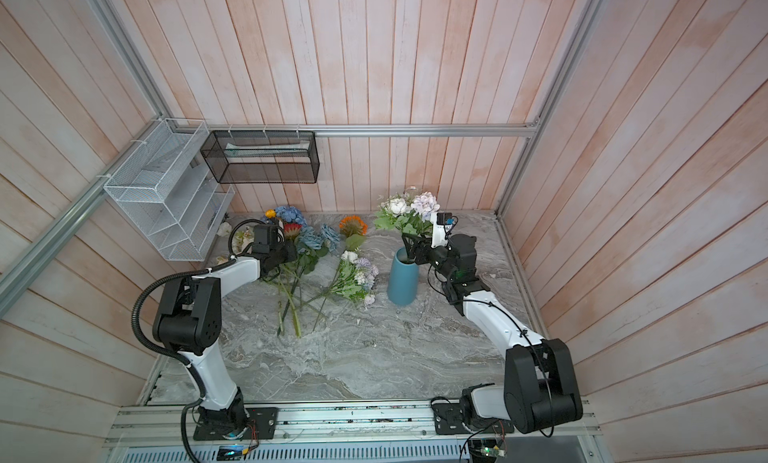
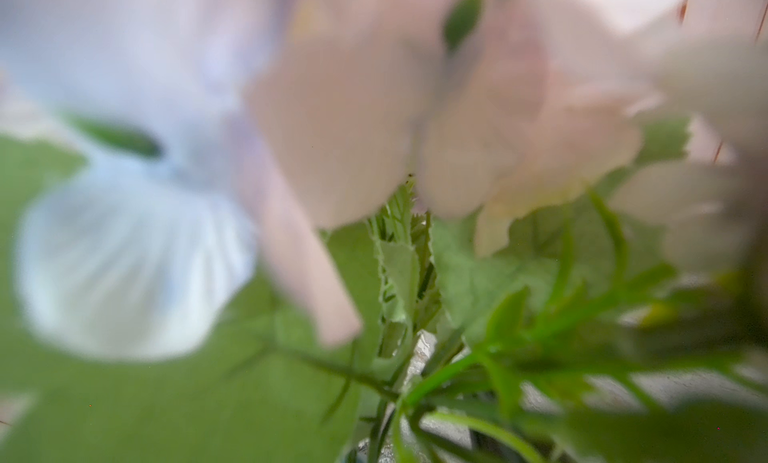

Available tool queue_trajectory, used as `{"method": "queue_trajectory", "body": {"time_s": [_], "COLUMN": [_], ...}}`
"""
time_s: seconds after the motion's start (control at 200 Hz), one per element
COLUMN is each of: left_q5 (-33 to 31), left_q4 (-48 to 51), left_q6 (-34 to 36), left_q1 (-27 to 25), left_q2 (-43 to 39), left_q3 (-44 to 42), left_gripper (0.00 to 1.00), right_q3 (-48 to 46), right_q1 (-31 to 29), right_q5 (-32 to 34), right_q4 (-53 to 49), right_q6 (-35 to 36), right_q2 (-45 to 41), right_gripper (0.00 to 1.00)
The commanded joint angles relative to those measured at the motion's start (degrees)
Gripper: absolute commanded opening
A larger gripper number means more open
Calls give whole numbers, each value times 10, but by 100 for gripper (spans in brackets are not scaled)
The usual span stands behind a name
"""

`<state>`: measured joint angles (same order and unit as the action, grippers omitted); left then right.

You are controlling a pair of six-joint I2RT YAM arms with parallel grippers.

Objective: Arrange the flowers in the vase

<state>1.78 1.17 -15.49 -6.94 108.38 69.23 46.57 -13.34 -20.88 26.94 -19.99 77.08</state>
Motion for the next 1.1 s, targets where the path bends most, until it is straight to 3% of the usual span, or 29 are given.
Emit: {"method": "queue_trajectory", "body": {"time_s": [0.0, 0.095, 0.49, 0.95, 1.095], "left_q5": [10, 14, 74, 159, 147], "left_q4": [2, 6, -28, -190, -194], "left_q6": [-1, -2, -53, -84, -72], "left_q1": [-3, -3, -4, -6, -15], "left_q2": [5, -10, -154, -247, -281], "left_q3": [15, 9, -91, -178, -178], "left_gripper": [16, 7, 0, 0, 0], "right_q3": [0, -1, 0, -5, -7], "right_q1": [2, 2, 2, 2, 1], "right_q5": [-1, 1, -3, -5, -4], "right_q4": [-1, -2, -1, 0, 0], "right_q6": [-1, 0, -3, -4, -4], "right_q2": [-18, -21, -17, -28, -29], "right_gripper": [70, 70, 70, 70, 70]}}
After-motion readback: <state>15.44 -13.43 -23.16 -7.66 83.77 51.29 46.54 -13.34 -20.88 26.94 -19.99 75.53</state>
